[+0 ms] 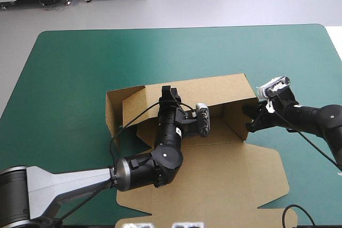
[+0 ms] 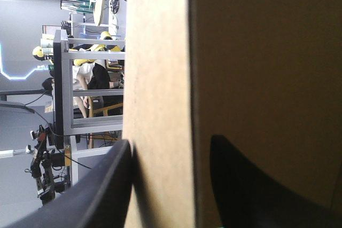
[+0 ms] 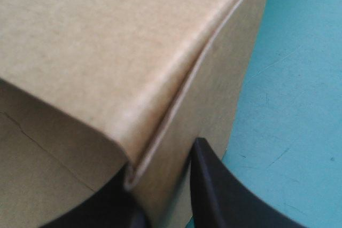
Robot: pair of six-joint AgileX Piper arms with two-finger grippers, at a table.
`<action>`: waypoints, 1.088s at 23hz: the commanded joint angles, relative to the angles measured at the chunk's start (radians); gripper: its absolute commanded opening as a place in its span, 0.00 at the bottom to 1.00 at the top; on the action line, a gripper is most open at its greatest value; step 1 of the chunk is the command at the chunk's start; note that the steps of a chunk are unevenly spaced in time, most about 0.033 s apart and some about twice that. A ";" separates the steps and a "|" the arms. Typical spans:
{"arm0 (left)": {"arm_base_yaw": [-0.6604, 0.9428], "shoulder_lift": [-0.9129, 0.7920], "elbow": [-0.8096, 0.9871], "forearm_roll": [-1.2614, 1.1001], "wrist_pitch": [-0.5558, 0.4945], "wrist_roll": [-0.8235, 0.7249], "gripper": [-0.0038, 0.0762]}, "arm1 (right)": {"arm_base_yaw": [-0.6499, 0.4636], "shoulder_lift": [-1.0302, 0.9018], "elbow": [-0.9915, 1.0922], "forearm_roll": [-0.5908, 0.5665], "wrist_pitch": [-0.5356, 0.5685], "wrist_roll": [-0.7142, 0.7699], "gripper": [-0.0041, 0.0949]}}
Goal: Fold the box
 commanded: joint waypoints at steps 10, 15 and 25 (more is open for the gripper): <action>-0.199 -0.038 -0.010 0.279 0.088 -0.249 0.49 | -0.001 0.010 -0.007 -0.071 0.035 0.037 0.04; -0.335 -0.062 -0.010 0.292 0.168 -0.341 0.48 | -0.001 0.010 -0.007 -0.071 0.028 0.037 0.04; -0.174 -0.278 -0.238 0.247 -0.084 -0.434 0.04 | -0.001 0.010 -0.007 -0.079 0.030 0.056 0.04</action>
